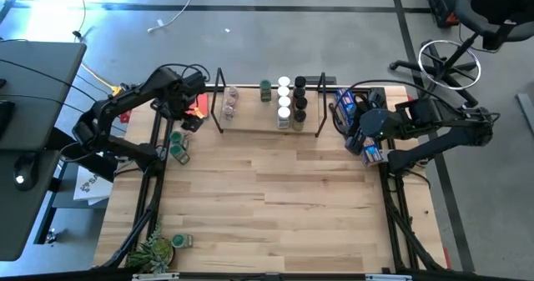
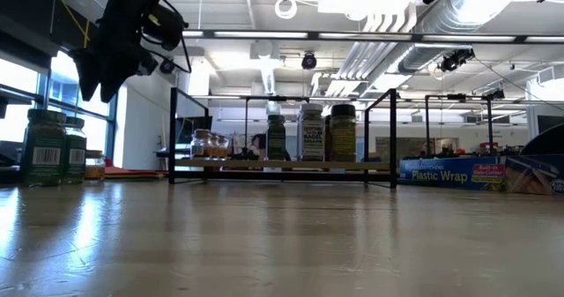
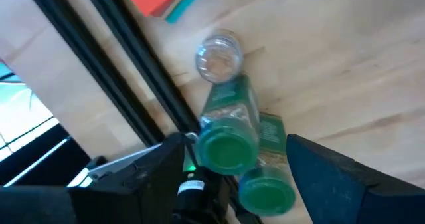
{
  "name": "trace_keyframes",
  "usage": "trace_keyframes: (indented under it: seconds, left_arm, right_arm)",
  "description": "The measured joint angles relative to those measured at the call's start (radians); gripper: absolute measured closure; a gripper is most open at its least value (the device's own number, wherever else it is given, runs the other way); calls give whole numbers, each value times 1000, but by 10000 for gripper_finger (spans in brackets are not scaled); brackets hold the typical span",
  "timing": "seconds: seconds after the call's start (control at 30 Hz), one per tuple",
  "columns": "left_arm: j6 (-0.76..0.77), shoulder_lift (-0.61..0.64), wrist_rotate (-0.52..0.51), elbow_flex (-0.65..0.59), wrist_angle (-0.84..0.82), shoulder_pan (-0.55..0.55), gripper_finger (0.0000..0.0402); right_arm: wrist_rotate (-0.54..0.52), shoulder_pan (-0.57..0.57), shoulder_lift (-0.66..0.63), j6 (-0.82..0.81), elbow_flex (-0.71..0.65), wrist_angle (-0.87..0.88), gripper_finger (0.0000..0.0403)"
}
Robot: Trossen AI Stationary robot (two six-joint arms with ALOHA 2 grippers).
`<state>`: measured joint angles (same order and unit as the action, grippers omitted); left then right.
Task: Shelf spices
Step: Put the brown seasoning bottle on the shelf aligned with the other brown seasoning bottles
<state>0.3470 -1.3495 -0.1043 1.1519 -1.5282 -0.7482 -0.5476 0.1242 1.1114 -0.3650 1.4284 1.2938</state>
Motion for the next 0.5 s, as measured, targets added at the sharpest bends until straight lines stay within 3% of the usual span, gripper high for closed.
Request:
trace_keyframes:
  seconds: [0.5]
  left_arm:
    - [27, -57, 14, -160, 258, -133, 144]
  right_arm:
    - [6, 0, 0, -27, 0, -1, 206]
